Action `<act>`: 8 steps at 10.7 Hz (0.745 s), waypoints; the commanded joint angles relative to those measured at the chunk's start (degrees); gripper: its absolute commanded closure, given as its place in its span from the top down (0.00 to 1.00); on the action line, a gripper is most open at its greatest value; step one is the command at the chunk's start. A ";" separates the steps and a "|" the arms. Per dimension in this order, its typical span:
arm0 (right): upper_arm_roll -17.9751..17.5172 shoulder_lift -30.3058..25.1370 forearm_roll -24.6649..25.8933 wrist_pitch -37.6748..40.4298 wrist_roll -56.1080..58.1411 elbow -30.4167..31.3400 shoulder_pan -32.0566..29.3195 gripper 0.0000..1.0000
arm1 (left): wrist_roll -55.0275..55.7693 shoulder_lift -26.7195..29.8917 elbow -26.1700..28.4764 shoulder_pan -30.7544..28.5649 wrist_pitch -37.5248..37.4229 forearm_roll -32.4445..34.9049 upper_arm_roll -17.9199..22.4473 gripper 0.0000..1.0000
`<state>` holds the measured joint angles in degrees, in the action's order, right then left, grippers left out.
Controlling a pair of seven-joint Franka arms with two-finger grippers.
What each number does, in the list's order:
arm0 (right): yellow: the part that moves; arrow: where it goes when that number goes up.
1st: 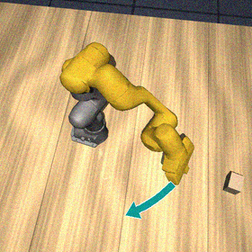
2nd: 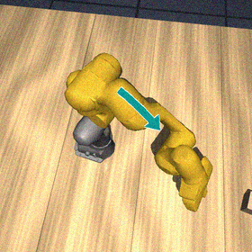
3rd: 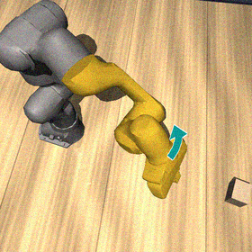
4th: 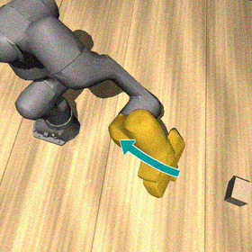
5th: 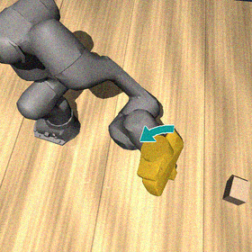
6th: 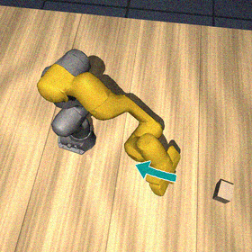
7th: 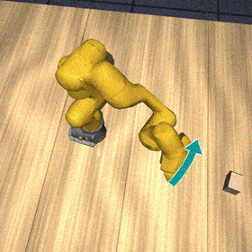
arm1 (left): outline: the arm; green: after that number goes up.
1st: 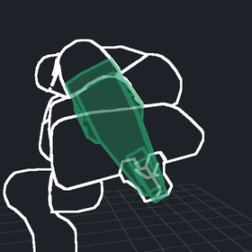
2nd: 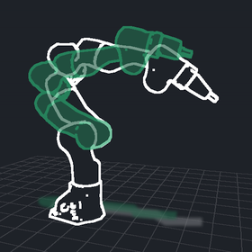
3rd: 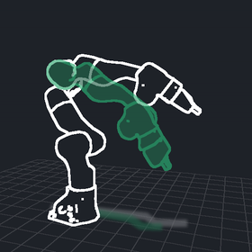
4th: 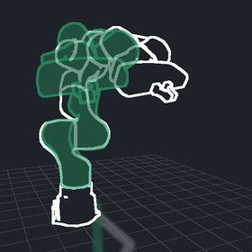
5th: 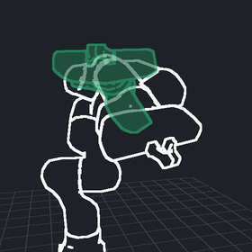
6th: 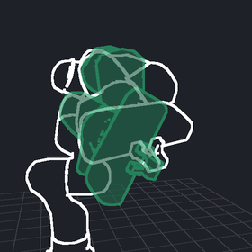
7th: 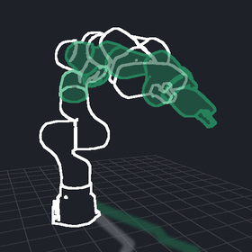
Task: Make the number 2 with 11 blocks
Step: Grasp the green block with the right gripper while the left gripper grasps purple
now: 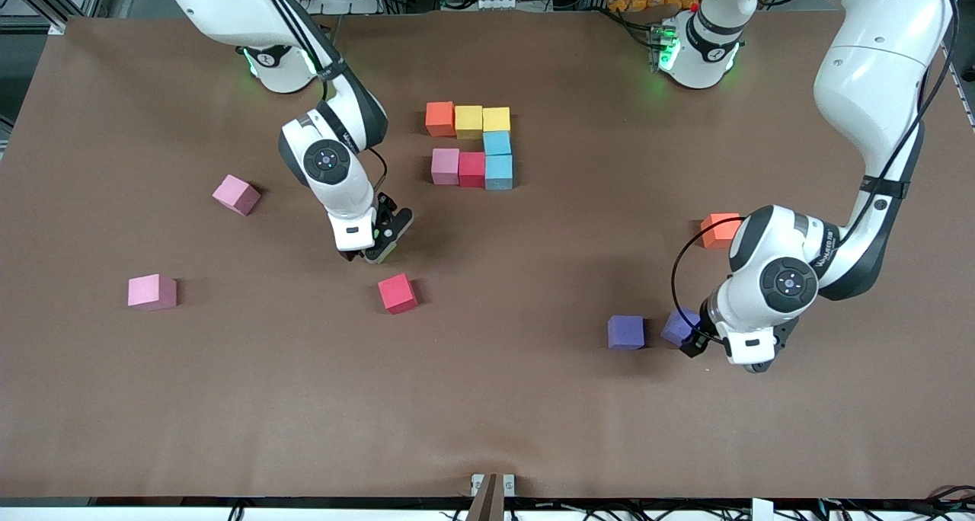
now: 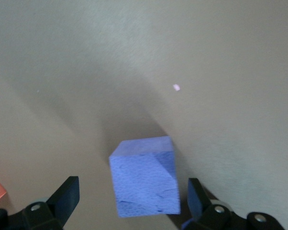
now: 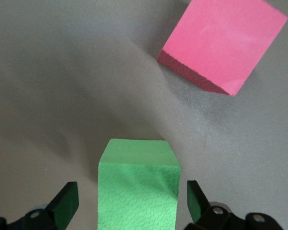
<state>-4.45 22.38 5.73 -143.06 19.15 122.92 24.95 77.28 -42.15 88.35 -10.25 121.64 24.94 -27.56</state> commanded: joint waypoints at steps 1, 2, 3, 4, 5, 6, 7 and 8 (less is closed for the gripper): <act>-0.56 0.82 0.24 -0.81 -0.87 0.04 -0.34 1.00 | 4.44 1.37 1.65 -0.30 -0.44 0.64 -0.30 1.00; -0.47 1.35 0.24 -1.08 -0.87 0.04 -0.34 1.00 | 4.63 1.28 1.39 -0.21 -0.26 0.47 -0.48 1.00; -0.56 1.70 0.24 -1.69 -0.87 -0.04 -0.43 1.00 | 4.64 1.20 1.38 -0.12 0.52 0.46 -0.48 1.00; -0.47 1.96 0.24 -2.39 -0.96 -0.05 -0.52 0.97 | 4.72 0.93 1.47 -0.04 1.75 0.46 -0.48 1.00; -0.47 2.23 0.24 -2.83 -0.96 0.04 -0.78 0.89 | 5.77 0.50 1.82 -0.04 3.15 0.38 -0.39 1.00; -0.47 2.32 0.24 -3.10 -0.96 0.04 -0.96 0.83 | 6.13 -0.20 1.74 -0.30 4.30 0.38 -0.39 1.00; -0.47 2.58 0.24 -3.19 -0.96 0.04 -1.05 0.83 | 6.13 -0.39 1.65 -0.39 4.92 0.38 -0.39 1.00; -0.47 2.58 0.33 -3.10 -0.96 0.13 -1.13 0.83 | 6.22 -1.08 1.39 -0.30 5.88 0.38 -0.31 1.00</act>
<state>-4.28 24.70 5.73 -145.58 18.82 122.92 24.84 82.23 -42.65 89.44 -10.26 125.70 24.93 -27.70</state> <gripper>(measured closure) 0.167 0.000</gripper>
